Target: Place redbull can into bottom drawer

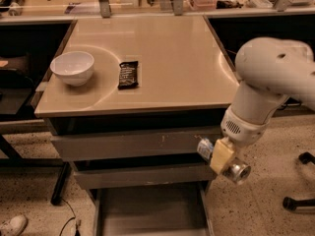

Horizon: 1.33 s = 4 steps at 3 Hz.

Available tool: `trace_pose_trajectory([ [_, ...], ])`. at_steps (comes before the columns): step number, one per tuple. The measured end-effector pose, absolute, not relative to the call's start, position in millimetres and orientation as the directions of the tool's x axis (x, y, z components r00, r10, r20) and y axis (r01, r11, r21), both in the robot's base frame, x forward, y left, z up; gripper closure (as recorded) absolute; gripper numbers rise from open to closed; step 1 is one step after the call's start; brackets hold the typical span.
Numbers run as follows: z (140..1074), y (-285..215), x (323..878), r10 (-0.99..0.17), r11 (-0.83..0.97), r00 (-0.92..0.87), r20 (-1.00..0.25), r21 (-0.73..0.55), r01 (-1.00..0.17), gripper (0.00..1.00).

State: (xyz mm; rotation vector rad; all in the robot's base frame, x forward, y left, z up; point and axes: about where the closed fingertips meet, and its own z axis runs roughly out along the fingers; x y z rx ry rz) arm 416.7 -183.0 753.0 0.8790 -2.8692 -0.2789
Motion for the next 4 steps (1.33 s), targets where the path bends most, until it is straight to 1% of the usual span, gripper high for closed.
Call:
trace_pose_trajectory([
  [1, 685, -173, 406, -0.524, 0.829, -0.844, 0.11, 0.295, -0.476, 1.0],
  [2, 685, -173, 406, -0.524, 0.829, -0.844, 0.11, 0.295, -0.476, 1.0],
  [3, 654, -166, 398, -0.509, 0.83, -0.852, 0.123, 0.333, -0.448, 1.0],
  [4, 580, -160, 389, -0.443, 0.83, -0.886, 0.139, 0.436, -0.347, 1.0],
])
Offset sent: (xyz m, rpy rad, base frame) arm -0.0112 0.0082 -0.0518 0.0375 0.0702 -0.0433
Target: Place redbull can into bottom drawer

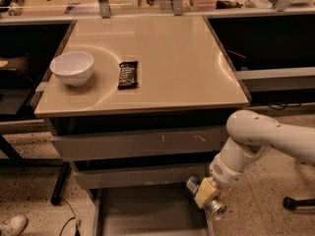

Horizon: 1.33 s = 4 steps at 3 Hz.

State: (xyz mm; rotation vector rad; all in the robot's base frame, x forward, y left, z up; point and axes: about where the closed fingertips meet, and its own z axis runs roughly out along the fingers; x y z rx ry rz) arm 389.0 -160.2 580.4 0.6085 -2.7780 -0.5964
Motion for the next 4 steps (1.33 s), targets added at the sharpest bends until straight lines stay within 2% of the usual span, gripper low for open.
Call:
trace_pose_trajectory([
  [1, 513, -164, 384, -0.349, 0.809, -0.926, 0.146, 0.545, -0.219, 1.0],
  [3, 492, -161, 374, -0.349, 0.8, -0.919, 0.184, 0.568, -0.19, 1.0],
  [4, 467, -154, 366, -0.318, 0.778, -0.927, 0.2, 0.614, -0.135, 1.0],
])
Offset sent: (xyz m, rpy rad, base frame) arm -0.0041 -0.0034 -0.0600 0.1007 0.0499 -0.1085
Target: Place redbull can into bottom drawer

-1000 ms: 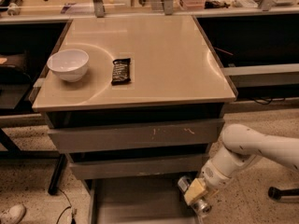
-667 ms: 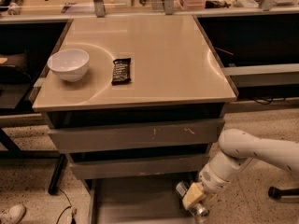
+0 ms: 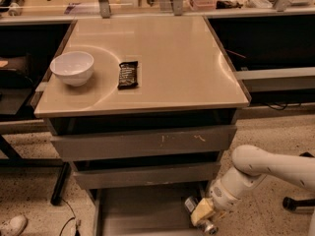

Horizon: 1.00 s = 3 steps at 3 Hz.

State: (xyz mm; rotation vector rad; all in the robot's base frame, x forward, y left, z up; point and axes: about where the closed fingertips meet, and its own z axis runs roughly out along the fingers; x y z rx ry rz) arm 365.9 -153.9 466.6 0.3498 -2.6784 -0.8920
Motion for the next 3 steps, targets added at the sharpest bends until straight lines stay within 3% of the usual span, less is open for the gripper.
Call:
trace_pose_trajectory([
  [2, 365, -127, 356, -0.078, 0.735, -0.957, 0.279, 0.665, 0.134, 1.0],
  [3, 365, -127, 356, -0.078, 0.735, -0.957, 0.279, 0.665, 0.134, 1.0],
])
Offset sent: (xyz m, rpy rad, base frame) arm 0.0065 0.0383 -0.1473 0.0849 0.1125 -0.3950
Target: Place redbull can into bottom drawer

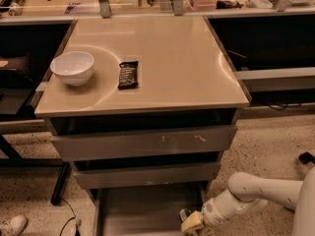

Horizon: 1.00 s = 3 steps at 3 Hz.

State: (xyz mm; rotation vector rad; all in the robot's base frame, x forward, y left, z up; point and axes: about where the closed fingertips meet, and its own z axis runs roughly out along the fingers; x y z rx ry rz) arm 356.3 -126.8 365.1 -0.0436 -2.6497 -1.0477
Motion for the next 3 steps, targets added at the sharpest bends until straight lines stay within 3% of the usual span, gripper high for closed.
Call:
trace_pose_trajectory([
  [3, 280, -73, 391, 0.021, 0.692, -0.966, 0.259, 0.693, 0.201, 1.0],
])
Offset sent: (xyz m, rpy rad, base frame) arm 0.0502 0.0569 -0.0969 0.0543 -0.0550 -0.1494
